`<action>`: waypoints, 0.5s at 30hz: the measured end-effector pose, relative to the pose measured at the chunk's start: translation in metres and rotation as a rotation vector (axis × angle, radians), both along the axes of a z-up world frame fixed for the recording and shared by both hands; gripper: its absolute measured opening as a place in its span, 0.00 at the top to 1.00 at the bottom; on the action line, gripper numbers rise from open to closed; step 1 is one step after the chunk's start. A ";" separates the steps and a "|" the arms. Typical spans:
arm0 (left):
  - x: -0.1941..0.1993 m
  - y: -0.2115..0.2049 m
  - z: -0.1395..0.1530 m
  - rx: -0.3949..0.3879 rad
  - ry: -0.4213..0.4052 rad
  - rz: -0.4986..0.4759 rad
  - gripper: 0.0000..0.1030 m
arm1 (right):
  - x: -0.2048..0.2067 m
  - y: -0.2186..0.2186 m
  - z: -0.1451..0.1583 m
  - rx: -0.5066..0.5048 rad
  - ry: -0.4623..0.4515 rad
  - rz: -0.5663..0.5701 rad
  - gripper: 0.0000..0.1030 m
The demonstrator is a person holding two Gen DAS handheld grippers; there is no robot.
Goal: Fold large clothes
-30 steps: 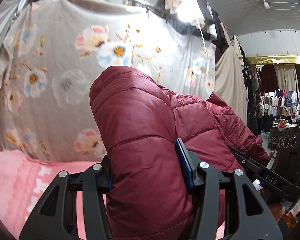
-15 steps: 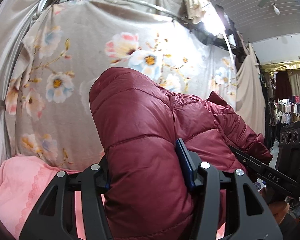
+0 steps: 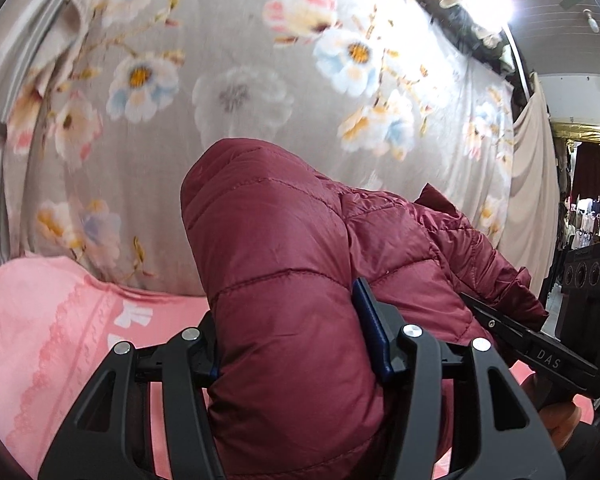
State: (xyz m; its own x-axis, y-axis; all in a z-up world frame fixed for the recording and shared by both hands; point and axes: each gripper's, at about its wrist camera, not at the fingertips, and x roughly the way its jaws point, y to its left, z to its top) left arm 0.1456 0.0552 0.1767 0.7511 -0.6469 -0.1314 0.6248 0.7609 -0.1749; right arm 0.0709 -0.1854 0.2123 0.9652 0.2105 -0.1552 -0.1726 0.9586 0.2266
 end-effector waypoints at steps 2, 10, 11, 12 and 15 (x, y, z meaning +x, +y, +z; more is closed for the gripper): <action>0.015 -0.004 -0.014 0.004 0.022 -0.004 0.50 | 0.016 -0.003 -0.015 0.009 0.027 -0.004 0.77; 0.071 -0.018 -0.084 0.030 0.146 -0.001 0.50 | 0.068 -0.015 -0.081 0.032 0.155 -0.009 0.77; 0.078 -0.020 -0.095 0.038 0.164 0.000 0.50 | 0.075 -0.016 -0.092 0.037 0.176 -0.011 0.77; 0.085 -0.022 -0.106 0.046 0.183 0.001 0.50 | 0.081 -0.017 -0.103 0.043 0.198 -0.013 0.77; 0.100 -0.028 -0.133 0.070 0.233 0.003 0.50 | 0.096 -0.021 -0.133 0.066 0.258 -0.016 0.77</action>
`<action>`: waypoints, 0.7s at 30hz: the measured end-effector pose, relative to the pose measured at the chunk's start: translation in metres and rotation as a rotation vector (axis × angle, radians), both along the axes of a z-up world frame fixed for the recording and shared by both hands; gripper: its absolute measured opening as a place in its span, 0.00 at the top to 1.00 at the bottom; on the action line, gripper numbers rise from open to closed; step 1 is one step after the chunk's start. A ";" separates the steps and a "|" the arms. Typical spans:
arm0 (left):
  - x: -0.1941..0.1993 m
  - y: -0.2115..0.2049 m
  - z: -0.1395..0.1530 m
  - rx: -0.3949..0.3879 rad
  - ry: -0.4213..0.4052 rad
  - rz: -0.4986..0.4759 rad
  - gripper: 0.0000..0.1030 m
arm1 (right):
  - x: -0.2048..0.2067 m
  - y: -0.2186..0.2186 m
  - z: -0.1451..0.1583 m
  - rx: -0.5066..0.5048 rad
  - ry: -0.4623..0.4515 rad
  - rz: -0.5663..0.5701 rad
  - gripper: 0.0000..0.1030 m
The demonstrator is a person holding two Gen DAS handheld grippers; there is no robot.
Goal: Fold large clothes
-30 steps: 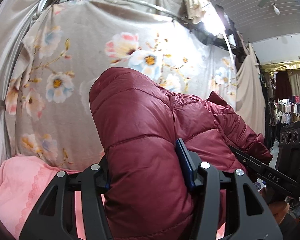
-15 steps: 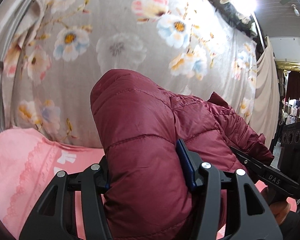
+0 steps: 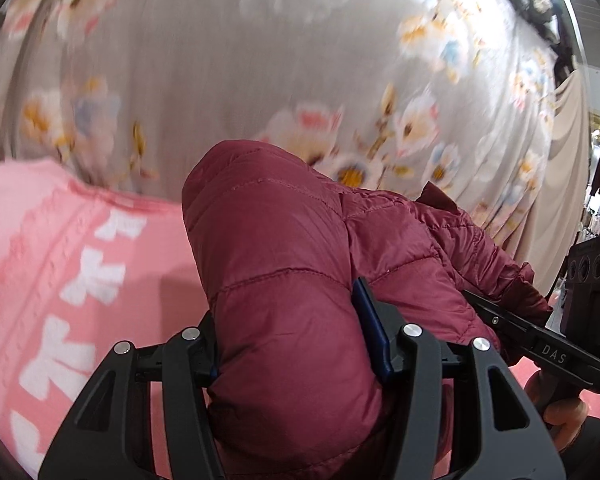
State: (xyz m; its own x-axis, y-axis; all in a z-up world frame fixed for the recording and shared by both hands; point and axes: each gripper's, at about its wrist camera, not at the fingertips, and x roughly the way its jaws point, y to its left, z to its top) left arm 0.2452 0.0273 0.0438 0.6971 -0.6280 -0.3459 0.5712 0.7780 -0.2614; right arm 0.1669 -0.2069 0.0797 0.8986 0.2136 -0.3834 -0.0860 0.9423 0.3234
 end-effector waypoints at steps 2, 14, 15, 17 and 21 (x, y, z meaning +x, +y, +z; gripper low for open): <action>0.009 -0.003 -0.018 0.015 0.036 0.001 0.50 | 0.008 -0.002 -0.020 0.013 0.040 -0.004 0.77; 0.030 -0.013 -0.090 0.130 0.174 0.045 0.41 | 0.028 -0.012 -0.098 0.098 0.236 -0.009 0.69; 0.033 -0.012 -0.092 0.137 0.192 0.053 0.39 | 0.030 -0.014 -0.100 0.108 0.255 -0.016 0.67; 0.035 -0.008 -0.095 0.130 0.245 0.078 0.34 | 0.029 -0.018 -0.104 0.142 0.299 -0.037 0.55; 0.018 0.012 -0.086 0.104 0.297 0.121 0.29 | 0.003 -0.035 -0.100 0.202 0.333 -0.098 0.41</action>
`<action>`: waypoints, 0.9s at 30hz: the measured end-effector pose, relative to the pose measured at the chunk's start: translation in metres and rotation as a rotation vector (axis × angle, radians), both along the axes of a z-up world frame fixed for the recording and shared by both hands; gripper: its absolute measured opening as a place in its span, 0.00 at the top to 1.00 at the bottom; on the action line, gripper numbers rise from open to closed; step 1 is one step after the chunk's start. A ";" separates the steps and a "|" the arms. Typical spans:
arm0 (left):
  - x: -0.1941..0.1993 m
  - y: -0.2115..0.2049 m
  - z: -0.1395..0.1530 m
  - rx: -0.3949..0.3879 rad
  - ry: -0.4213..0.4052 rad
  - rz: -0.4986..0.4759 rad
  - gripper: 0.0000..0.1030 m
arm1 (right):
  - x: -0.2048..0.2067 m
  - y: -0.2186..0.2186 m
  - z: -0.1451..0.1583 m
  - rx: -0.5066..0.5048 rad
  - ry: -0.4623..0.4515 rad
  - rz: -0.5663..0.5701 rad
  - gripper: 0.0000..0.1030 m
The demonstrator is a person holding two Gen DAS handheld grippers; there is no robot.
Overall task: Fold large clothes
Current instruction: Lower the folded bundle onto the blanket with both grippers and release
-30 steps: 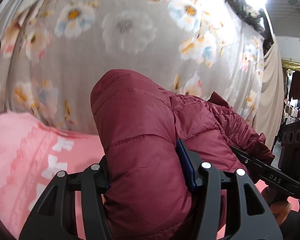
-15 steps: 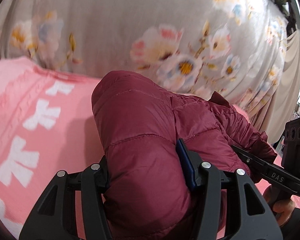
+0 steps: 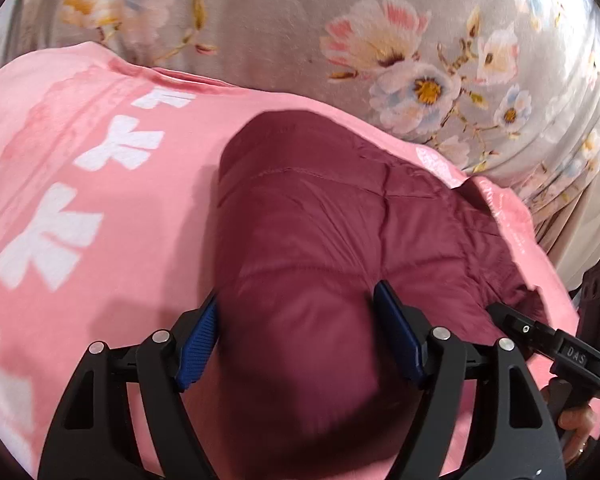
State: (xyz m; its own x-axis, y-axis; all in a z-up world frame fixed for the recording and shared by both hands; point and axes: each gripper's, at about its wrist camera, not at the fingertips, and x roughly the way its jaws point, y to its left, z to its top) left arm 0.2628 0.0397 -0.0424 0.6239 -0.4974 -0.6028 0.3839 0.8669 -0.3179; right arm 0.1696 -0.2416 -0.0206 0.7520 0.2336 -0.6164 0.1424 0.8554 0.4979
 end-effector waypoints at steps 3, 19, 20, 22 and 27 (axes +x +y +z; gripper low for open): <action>-0.018 0.011 0.021 0.068 -0.001 0.054 0.28 | -0.028 -0.015 0.014 0.009 -0.004 -0.064 0.40; -0.014 -0.046 0.040 0.378 0.085 0.229 0.27 | 0.017 0.047 0.053 -0.361 0.120 -0.008 0.88; -0.012 -0.047 0.033 0.384 0.097 0.231 0.27 | 0.017 0.046 0.043 -0.355 0.138 -0.012 0.88; -0.009 -0.045 0.020 0.367 0.125 0.227 0.25 | 0.019 0.042 0.027 -0.340 0.161 -0.010 0.89; -0.007 -0.043 0.002 0.328 0.138 0.236 0.19 | 0.017 0.034 0.003 -0.278 0.165 -0.021 0.90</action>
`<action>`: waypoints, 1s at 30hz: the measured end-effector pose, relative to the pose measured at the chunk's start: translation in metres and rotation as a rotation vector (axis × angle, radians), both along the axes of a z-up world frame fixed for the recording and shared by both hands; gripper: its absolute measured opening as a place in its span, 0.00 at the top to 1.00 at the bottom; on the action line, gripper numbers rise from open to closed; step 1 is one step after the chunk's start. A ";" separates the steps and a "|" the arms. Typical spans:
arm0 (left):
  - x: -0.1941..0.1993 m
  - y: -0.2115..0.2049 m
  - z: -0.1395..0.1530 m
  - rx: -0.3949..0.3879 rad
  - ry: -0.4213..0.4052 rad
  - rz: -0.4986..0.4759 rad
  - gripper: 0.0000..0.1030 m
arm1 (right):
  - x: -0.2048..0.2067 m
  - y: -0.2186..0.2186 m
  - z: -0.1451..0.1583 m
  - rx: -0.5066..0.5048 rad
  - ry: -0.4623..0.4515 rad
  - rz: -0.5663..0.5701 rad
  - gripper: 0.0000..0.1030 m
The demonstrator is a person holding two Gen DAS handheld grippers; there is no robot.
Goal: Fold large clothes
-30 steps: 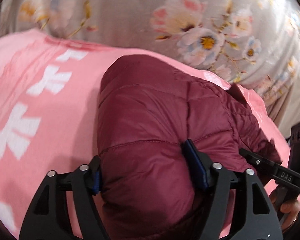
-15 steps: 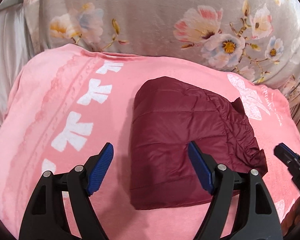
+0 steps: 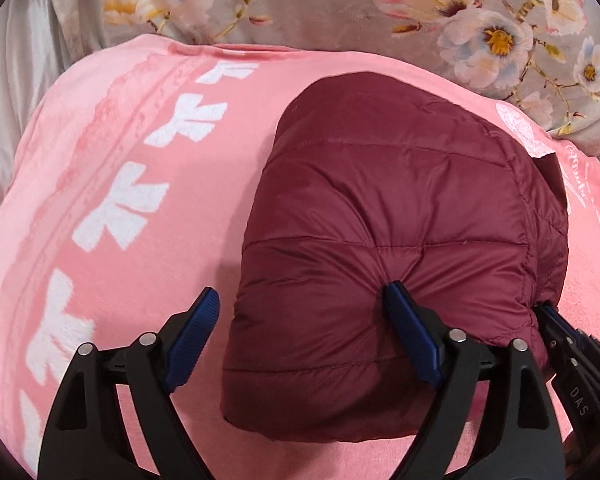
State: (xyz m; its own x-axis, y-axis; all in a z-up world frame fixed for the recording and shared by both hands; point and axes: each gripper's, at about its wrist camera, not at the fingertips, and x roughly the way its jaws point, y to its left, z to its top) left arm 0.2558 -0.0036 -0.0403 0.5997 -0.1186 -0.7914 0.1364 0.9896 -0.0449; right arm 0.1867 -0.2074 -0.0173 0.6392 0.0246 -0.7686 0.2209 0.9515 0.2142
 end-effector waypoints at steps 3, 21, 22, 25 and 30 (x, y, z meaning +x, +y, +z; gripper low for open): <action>0.001 0.001 -0.010 -0.019 0.000 0.007 0.15 | -0.002 0.000 -0.008 0.009 -0.011 -0.002 0.90; -0.008 0.004 -0.023 -0.041 -0.064 0.029 0.11 | -0.008 -0.002 -0.017 0.014 -0.084 0.008 0.89; -0.012 0.005 -0.020 -0.041 -0.068 0.032 0.11 | -0.011 -0.003 -0.014 0.022 -0.095 0.006 0.89; -0.030 0.008 -0.011 -0.036 -0.095 0.037 0.11 | -0.028 0.003 -0.001 -0.010 -0.117 -0.001 0.73; -0.073 0.005 0.004 0.026 -0.151 0.040 0.11 | -0.064 0.018 0.021 -0.087 -0.152 -0.014 0.39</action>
State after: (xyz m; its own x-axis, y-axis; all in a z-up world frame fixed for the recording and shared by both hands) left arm 0.1828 0.0019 -0.0366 0.7160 -0.0731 -0.6943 0.1005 0.9949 -0.0011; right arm 0.1223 -0.1899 0.0037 0.7479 -0.0482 -0.6621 0.2061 0.9649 0.1626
